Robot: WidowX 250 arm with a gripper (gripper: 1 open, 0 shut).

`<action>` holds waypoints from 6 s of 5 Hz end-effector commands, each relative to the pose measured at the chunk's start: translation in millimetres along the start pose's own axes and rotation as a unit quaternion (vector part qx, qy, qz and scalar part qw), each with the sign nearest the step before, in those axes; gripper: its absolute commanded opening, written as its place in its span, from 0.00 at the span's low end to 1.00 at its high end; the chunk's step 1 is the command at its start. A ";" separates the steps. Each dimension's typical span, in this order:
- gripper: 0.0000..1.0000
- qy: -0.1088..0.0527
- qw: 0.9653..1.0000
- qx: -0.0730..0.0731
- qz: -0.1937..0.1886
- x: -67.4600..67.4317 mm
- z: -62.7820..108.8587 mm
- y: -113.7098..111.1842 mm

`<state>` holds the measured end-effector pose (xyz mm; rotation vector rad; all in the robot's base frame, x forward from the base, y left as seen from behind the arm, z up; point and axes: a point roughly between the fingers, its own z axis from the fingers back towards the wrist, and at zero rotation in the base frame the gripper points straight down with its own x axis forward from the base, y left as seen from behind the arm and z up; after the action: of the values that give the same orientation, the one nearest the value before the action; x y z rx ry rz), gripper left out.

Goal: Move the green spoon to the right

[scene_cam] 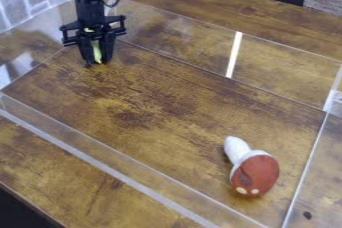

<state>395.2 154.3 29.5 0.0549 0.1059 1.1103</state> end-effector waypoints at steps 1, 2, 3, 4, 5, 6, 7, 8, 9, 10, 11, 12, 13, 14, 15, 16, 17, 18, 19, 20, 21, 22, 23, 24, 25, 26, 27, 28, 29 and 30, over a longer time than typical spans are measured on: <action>0.00 -0.034 0.999 -0.033 0.017 -3.2 43.8 -2.3; 0.00 -0.029 0.999 -0.033 0.025 -15.0 40.5 0.8; 0.00 -0.023 0.999 -0.031 0.029 -25.5 38.6 2.3; 0.00 -0.021 0.999 -0.028 0.003 -25.4 45.4 -1.0; 0.00 -0.018 0.999 -0.026 -0.021 -23.9 53.9 -2.9; 0.00 -0.011 0.999 -0.028 -0.033 -21.8 54.7 -5.5; 0.00 -0.007 0.999 -0.026 -0.021 -29.9 53.5 -4.3; 0.00 -0.003 1.000 -0.021 -0.010 -36.4 50.2 -3.4; 0.00 -0.009 0.999 -0.033 -0.010 -43.0 75.9 -4.3; 0.00 -0.017 0.999 -0.045 -0.011 -50.1 101.8 -4.6; 0.00 -0.026 0.997 -0.061 -0.049 -71.0 124.7 -21.3; 0.00 -0.040 0.994 -0.067 -0.077 -97.1 142.4 -38.5; 0.00 -0.045 0.992 -0.064 -0.096 -117.9 146.1 -52.9; 0.00 -0.049 0.994 -0.063 -0.080 -124.3 148.7 -47.3; 0.00 -0.052 0.995 -0.060 -0.066 -130.9 150.4 -41.9; 0.00 -0.060 0.991 -0.058 -0.102 -140.8 154.6 -44.1; 0.00 -0.066 0.987 -0.056 -0.137 -150.3 154.1 -47.0; 0.00 -0.070 0.986 -0.053 -0.140 -176.3 155.8 -50.8; 0.00 -0.074 0.985 -0.050 -0.148 -203.9 139.9 -56.8; 0.00 -0.078 0.984 -0.053 -0.150 -224.3 141.0 -65.3; 0.00 -0.081 0.982 -0.051 -0.162 -238.8 137.1 -72.5; 0.00 -0.087 0.978 -0.046 -0.186 -243.0 134.5 -75.8; 0.00 -0.091 0.974 -0.037 -0.203 -245.0 128.0 -79.9; 0.00 -0.095 0.972 -0.029 -0.214 -245.7 117.7 -85.1; 0.00 -0.097 0.973 -0.021 -0.207 -259.7 96.1 -97.4; 0.00 -0.096 0.975 -0.025 -0.198 -273.4 67.7 -111.4; 0.00 -0.099 0.969 -0.038 -0.221 -276.3 63.7 -121.1; 0.00 -0.101 0.965 -0.041 -0.240 -269.6 75.1 -129.8; 1.00 -0.086 0.976 -0.047 -0.194 -264.0 69.7 -137.3; 0.00 -0.074 0.983 -0.052 -0.158 -252.2 60.5 -134.3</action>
<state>410.6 -136.9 68.3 0.0672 -0.0291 0.7653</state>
